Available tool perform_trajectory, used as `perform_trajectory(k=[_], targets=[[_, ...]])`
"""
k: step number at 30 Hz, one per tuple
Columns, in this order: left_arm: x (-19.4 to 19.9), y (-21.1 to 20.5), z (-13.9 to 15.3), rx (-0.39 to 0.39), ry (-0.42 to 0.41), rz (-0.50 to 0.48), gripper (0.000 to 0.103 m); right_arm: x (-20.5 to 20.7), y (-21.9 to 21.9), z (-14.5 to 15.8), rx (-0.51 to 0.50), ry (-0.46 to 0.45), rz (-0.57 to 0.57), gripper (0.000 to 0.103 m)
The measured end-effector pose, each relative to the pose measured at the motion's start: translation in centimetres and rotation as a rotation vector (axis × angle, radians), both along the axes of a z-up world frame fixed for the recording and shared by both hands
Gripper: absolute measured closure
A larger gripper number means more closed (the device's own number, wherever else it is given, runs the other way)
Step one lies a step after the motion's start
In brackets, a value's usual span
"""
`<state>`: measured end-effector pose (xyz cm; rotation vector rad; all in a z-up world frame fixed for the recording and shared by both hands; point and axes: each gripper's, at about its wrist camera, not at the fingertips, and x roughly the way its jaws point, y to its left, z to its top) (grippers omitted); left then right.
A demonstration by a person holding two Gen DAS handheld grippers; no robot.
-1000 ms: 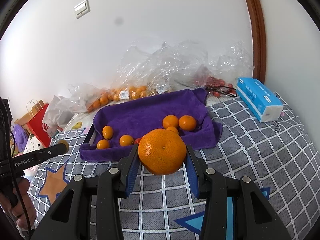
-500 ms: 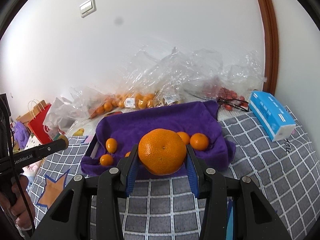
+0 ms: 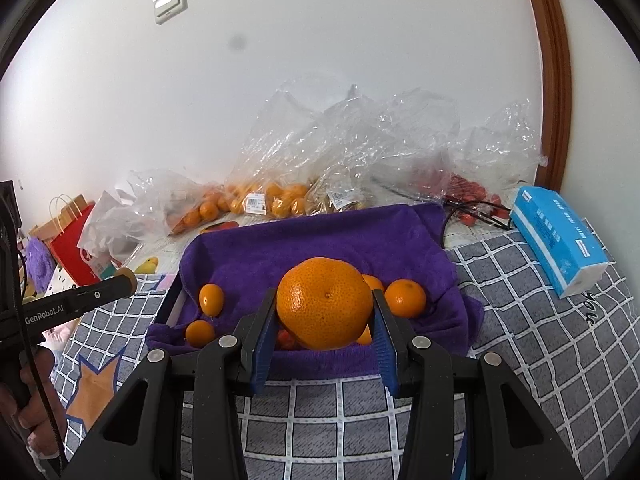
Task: Organize fruits
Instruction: 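Carry the large orange and yellow-green fruit over the purple towel with both tools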
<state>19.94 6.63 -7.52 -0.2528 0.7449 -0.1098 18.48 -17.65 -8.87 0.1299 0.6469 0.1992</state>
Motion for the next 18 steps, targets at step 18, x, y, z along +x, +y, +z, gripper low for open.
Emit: perform_trajectory(k=[18], targets=[[3.7,0.2,-0.2,-0.04,-0.024,0.021,0.078,4.2,1.2,0.0,-0.01,-0.004,0.018,0.06]])
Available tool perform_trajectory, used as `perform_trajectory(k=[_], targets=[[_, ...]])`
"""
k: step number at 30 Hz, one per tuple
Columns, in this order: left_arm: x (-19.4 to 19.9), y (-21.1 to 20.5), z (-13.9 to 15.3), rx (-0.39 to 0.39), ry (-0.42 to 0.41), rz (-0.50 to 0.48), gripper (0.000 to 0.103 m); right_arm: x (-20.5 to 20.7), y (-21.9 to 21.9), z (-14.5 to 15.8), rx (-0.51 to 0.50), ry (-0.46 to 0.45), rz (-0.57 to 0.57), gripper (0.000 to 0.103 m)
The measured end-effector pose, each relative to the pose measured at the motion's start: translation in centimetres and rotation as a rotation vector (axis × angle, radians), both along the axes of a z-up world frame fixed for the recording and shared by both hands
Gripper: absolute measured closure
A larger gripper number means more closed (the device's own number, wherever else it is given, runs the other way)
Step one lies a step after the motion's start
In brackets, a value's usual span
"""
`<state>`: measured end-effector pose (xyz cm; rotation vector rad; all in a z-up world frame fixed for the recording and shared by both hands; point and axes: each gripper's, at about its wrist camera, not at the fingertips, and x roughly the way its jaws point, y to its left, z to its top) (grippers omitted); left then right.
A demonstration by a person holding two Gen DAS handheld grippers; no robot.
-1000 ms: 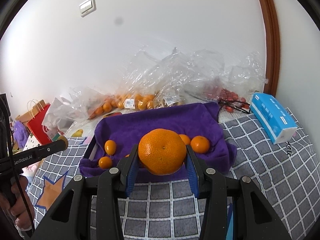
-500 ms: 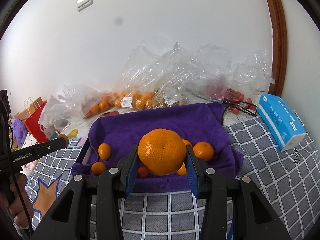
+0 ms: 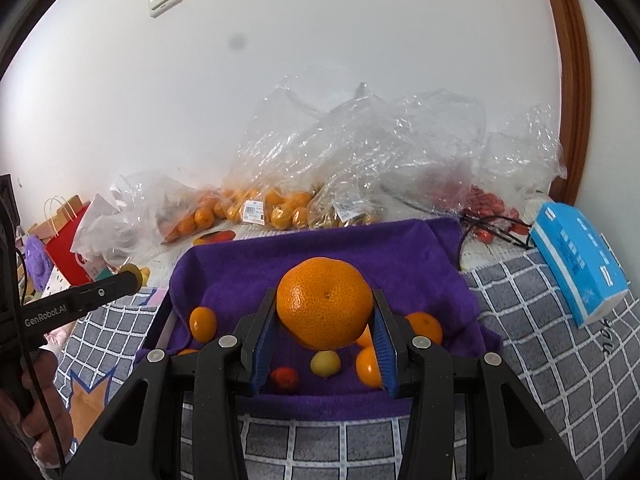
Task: Organize fruits
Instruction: 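Carry the large orange and yellow-green fruit over the purple towel with both tools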
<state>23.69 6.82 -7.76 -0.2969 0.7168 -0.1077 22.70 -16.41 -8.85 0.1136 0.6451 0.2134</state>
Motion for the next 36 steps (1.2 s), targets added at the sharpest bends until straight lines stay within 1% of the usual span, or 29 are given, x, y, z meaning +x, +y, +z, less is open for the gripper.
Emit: perform_trajectory(k=[5,11,14,24,31,36], targets=[[0.7,0.4,0.1,-0.016,0.0,0.003,0.078,0.7,0.7,0.6,-0.015,-0.013,0.011,0.06],[1.5,0.3,0.1,0.003,-0.001,0.009,0.078,1.6,1.4,0.8,-0.021,-0.02,0.022,0.06],[2.0,0.5,-0.3,-0.007,0.014,0.012,0.078,2.0,1.6,0.6,-0.021,-0.019,0.024,0.06],[3.6,0.8,-1.7,-0.003,0.035,0.018,0.078,3.5,1.3,-0.6,-0.012,0.002,0.015,0.06],[4.5,0.8,-3.6,-0.008,0.056,0.005,0.078,4.6,0.5,-2.1,-0.012,0.024,-0.004,0.06],[5.1,1.5,-4.6,-0.012,0.082,0.022,0.078,5.2,-0.5,-2.9,-0.02,0.037,-0.033,0.06]])
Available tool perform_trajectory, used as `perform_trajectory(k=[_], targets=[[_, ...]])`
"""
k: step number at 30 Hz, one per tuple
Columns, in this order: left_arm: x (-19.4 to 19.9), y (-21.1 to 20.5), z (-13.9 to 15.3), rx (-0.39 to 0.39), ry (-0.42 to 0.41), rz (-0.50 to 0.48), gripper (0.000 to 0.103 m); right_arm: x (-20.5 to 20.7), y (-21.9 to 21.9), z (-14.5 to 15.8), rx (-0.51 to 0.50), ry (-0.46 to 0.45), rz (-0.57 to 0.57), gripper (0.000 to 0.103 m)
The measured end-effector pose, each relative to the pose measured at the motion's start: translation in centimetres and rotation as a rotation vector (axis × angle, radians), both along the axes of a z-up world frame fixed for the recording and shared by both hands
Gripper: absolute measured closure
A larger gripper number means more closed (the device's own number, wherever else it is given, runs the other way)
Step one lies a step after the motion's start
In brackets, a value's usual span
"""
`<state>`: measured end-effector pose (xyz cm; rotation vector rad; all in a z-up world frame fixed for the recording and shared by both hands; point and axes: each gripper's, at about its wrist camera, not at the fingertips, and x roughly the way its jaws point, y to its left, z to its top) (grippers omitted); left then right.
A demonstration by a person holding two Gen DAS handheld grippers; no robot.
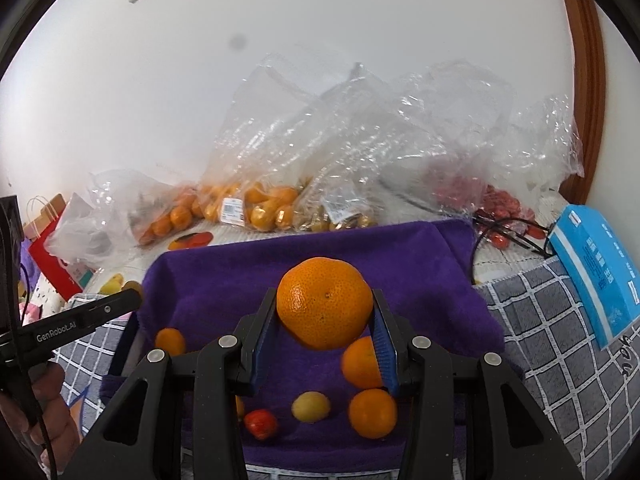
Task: Organize fruits
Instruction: 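Carry the large orange and yellow-green fruit over the purple towel with both tools, then lower both fruits onto the towel and open both tools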
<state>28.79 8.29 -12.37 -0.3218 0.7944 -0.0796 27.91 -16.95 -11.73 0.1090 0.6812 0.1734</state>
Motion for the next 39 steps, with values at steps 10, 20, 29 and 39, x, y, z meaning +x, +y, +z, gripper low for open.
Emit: perform_trajectory(k=[10,20,29,39], targets=[[0.8,1.1,-1.3,-0.042,0.037,0.029,0.078,0.8,-1.6,-1.3,0.031,0.035,-0.023,0.06],[0.5,-0.9,-1.9,-0.11,0.051,-0.098,0.078,0.5,1.9,-3.6,0.005,0.091,0.104,0.059],[0.1,-2.3,-1.7,-0.113,0.045,-0.185,0.078,0.3,2.6,-5.1,-0.016,0.141,0.131,0.06],[-0.2,-3.9,-2.2,-0.077,0.076,-0.256,0.078,0.2,2.6,-5.1,-0.032,0.141,0.133,0.059]])
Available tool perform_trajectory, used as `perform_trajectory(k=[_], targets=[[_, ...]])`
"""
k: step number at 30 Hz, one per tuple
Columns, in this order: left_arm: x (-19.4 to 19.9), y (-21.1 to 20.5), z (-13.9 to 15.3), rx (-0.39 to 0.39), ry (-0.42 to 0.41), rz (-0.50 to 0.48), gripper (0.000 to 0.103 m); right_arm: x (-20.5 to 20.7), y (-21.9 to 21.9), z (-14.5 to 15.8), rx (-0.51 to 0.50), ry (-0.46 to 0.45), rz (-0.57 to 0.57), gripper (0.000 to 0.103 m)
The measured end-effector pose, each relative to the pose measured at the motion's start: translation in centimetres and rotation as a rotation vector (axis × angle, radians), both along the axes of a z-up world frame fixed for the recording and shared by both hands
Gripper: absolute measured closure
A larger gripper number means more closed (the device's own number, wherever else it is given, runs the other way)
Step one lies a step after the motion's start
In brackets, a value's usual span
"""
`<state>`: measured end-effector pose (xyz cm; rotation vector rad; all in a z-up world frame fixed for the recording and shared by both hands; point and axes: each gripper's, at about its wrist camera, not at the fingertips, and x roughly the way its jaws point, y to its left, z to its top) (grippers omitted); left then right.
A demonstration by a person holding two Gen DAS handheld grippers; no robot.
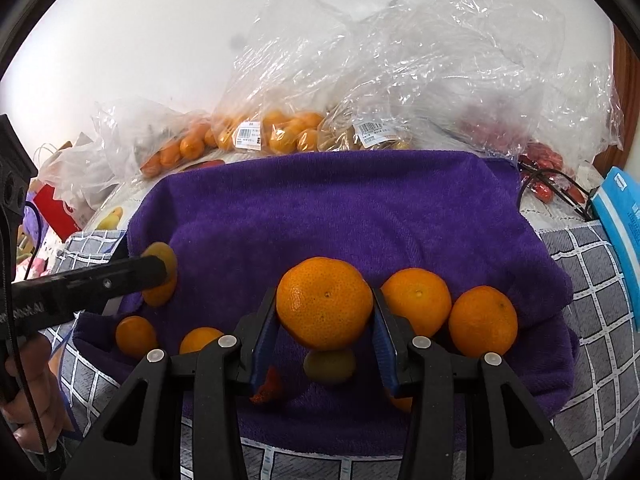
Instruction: Organize fruits
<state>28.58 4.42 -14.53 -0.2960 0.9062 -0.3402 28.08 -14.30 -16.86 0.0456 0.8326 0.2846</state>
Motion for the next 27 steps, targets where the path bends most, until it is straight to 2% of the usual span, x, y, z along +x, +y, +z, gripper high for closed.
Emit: perform_trajectory(k=[11,17,20,22,27], targets=[[-0.1,-0.1,-0.1,-0.005,0.017,-0.001,0.078,-0.5,-0.1,0.3,-0.003,-0.012,0.006,0.058],[-0.1,-0.2,0.1,0.006,0.021,0.002,0.078,-1.1,-0.5,1.1,0.015,-0.036,0.0,0.053],[-0.1,-0.3,0.3,0.014,0.023,0.006,0.072,-1.3,-0.8,1.7,0.03,-0.049,-0.014,0.053],[-0.4,-0.3,0.9,0.029,0.015,0.02,0.06,-1.6,-0.9,2.2,0.022,-0.062,-0.03,0.053],[-2.7,-0.2,2.8,0.067,-0.019,0.044,0.052,-4.0,-1.0,4.8,-0.012,-0.082,-0.056,0.053]])
